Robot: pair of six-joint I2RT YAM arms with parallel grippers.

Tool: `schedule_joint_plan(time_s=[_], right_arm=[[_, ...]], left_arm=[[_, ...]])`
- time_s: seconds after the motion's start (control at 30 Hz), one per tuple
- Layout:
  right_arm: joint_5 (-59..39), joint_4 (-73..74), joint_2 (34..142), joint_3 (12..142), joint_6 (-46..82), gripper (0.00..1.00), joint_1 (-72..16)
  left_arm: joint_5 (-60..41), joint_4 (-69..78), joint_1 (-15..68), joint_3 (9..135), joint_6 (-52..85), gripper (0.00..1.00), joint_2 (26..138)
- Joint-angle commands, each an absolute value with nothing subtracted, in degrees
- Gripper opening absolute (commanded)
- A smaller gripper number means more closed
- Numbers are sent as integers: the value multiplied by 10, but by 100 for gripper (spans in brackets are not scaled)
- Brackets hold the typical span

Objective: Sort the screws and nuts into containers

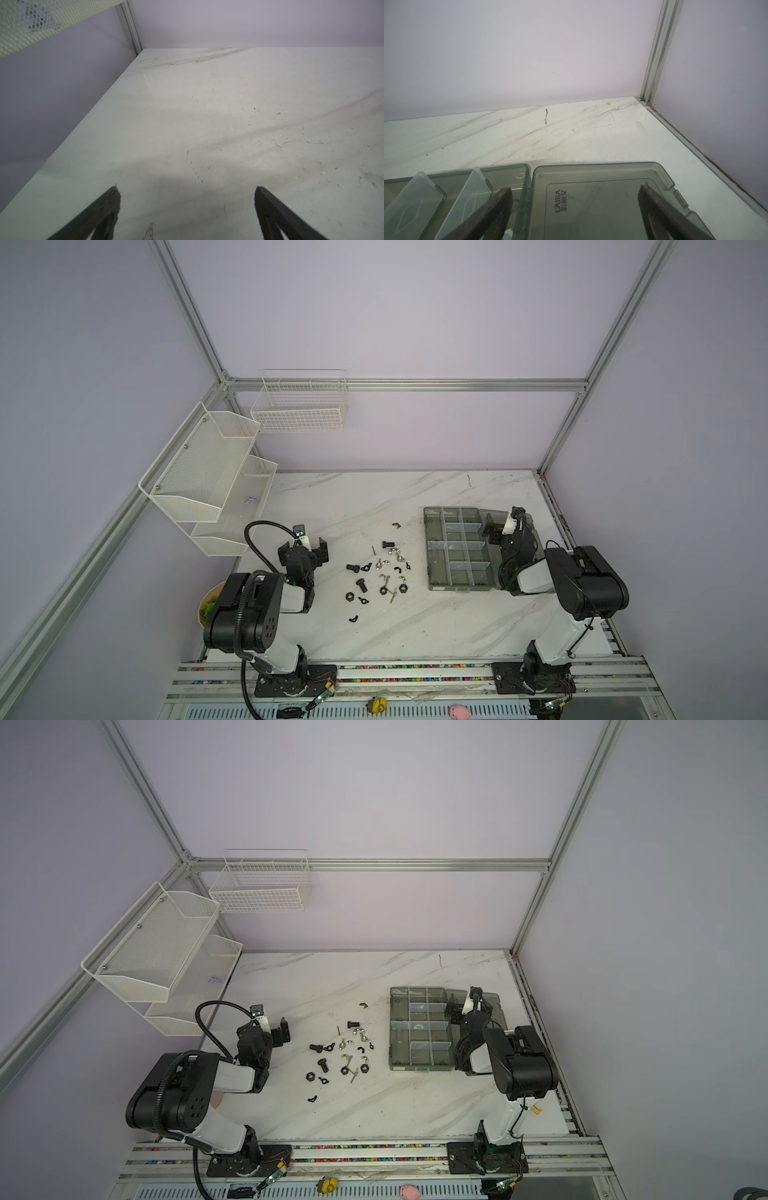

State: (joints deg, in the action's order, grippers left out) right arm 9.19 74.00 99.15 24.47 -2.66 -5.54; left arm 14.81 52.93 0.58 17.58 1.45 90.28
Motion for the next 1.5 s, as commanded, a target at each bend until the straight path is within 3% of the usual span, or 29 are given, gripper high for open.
schedule_joint_plan(time_s=[0.0,0.13,0.33,0.5,0.63,0.8,0.9,1.0,1.2,1.33,1.47], right_arm=[[121,767,911,222,-23,97,-56],[162,590,780,251,-13,97,-56],[122,305,690,369,51,97,-80],[129,230,693,400,68,97,-173],[99,177,710,416,104,97,-238],[64,184,708,387,151,96,-315],[64,188,747,402,175,92,-369],[72,194,827,453,176,87,-426],[54,206,1019,584,174,75,-474],[70,138,1130,689,181,61,-479],[60,108,1179,740,196,55,-480]], left_arm=[[127,540,17,208,-17,100,869],[197,387,57,245,-8,100,770],[169,39,123,398,60,93,717],[71,-137,173,482,113,90,736],[-2,-239,191,510,177,81,739],[2,-309,224,483,213,82,681],[-25,-331,226,448,241,85,618],[-69,-347,227,415,272,100,540],[-100,-396,228,399,323,100,442],[-123,-401,228,405,342,99,436],[-134,-413,228,413,330,100,448]])
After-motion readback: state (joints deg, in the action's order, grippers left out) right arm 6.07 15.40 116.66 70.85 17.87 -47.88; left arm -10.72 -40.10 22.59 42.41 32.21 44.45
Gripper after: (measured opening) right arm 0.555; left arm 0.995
